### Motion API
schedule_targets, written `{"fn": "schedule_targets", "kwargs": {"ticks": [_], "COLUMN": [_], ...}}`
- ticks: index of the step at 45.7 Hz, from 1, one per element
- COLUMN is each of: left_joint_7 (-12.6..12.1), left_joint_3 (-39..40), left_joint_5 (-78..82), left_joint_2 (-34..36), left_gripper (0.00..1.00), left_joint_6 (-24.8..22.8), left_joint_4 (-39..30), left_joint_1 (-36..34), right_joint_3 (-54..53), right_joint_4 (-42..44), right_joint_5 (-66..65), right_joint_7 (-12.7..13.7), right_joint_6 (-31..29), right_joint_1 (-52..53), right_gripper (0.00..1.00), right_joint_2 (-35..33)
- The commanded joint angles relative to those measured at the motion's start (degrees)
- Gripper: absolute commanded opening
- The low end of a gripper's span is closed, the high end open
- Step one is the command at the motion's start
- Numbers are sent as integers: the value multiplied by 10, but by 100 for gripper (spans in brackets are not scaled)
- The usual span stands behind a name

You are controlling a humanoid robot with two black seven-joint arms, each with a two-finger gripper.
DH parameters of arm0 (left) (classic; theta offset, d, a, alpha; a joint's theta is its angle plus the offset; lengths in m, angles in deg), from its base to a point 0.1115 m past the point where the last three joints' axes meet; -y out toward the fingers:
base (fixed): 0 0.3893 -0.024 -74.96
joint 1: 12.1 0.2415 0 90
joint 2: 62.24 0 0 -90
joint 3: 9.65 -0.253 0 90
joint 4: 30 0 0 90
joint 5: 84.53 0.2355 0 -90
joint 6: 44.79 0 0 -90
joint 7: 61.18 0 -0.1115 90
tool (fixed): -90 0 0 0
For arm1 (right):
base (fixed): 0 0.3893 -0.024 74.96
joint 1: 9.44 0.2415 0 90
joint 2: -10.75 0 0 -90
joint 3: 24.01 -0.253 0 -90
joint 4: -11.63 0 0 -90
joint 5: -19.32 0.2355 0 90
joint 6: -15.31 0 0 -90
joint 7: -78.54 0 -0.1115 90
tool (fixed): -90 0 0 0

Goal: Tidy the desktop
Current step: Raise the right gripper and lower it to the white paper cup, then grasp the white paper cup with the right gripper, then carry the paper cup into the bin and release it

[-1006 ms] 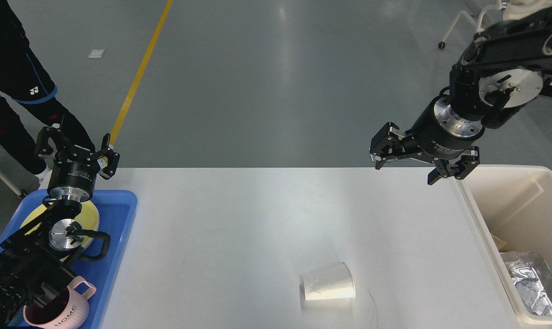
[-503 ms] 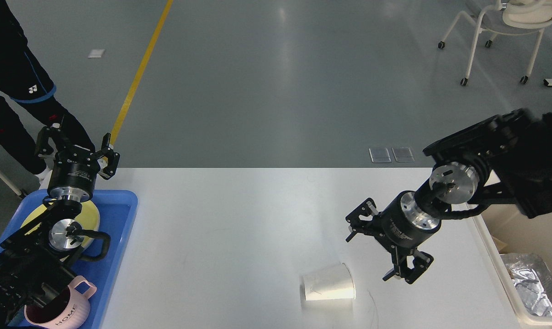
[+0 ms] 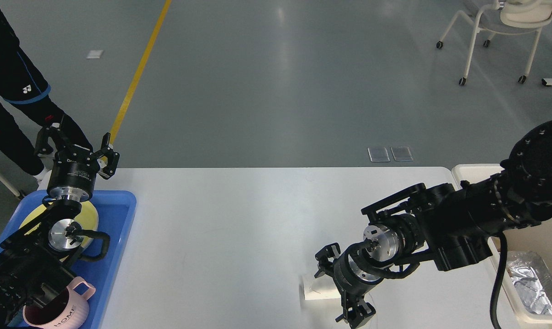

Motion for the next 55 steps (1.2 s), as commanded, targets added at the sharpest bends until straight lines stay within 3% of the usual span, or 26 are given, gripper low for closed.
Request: {"fn": "schedule_targets", "kwargs": {"ticks": [1,6,16,20,26,27,28,31,48,55], "left_joint_7": [0,0,0,0,0,0,0,0,0,0], "left_joint_3": [0,0,0,0,0,0,0,0,0,0], "left_joint_5": [0,0,0,0,0,0,0,0,0,0], "left_joint_2": [0,0,-1,-1,0,0,0,0,0,-1], "left_gripper": [97,97,97,97,97,97,97,97,97,97], "left_joint_6": [0,1,0,0,1,0,0,1,0,0], "left_joint_4": [0,0,1,1,0,0,0,0,0,0], "left_joint_1": [0,0,0,0,0,0,0,0,0,0], "right_joint_3": [-5,-14,-17,-22,-23,-23,-23,-23,-24,-22], "right_joint_4": [25,39,65,67,68,68,68,67,60,26], "right_joint_5": [1,-1,-1,-3,-4,-4,-5,-20,-68,-76], "right_joint_7": [-8,-27,-37,-61,-99,-101,-102,-102,-101,-101], "right_joint_6": [2,9,49,51,53,55,61,70,98,89], "right_joint_1": [-11,-31,-68,-80,-91,-92,-94,-95,-84,-45], "right_gripper": [100,100,100,96,67,58,27,0,0,0], "right_joint_2": [2,9,28,31,37,39,42,43,53,26]}}
